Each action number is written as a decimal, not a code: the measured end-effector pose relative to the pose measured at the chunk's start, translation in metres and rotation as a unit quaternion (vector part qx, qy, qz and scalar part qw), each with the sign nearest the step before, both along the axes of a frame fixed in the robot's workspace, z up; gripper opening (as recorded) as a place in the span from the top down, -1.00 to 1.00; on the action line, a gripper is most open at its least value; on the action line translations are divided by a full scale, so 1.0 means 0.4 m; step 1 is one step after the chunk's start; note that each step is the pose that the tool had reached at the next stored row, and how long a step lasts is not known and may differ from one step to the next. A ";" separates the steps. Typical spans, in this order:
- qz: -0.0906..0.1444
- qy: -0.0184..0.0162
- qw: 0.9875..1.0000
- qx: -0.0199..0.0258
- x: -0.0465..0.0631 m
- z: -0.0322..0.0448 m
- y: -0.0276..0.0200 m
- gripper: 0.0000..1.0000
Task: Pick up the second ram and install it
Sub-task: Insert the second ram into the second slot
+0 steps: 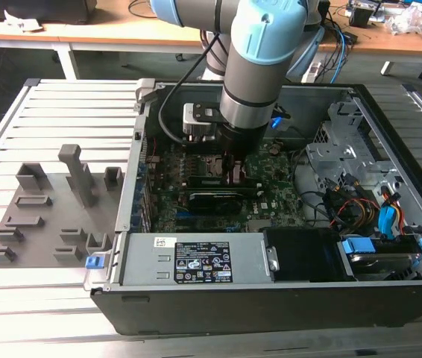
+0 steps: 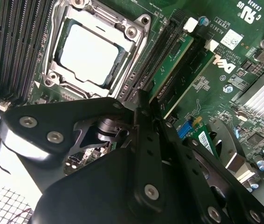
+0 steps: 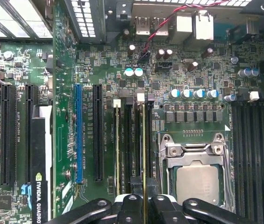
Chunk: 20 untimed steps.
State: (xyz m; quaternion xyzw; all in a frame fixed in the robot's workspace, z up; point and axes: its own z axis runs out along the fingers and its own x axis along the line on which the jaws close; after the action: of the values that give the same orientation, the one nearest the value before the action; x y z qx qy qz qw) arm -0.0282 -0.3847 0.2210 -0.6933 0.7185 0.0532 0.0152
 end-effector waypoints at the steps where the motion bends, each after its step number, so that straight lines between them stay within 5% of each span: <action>1: 0.000 0.000 1.000 0.000 0.000 0.002 0.000 0.72; 20: 0.002 0.000 1.000 0.004 0.000 -0.013 -0.001 0.70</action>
State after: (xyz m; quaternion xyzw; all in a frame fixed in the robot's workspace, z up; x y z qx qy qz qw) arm -0.0280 -0.3851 0.2158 -0.6949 0.7167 0.0560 0.0175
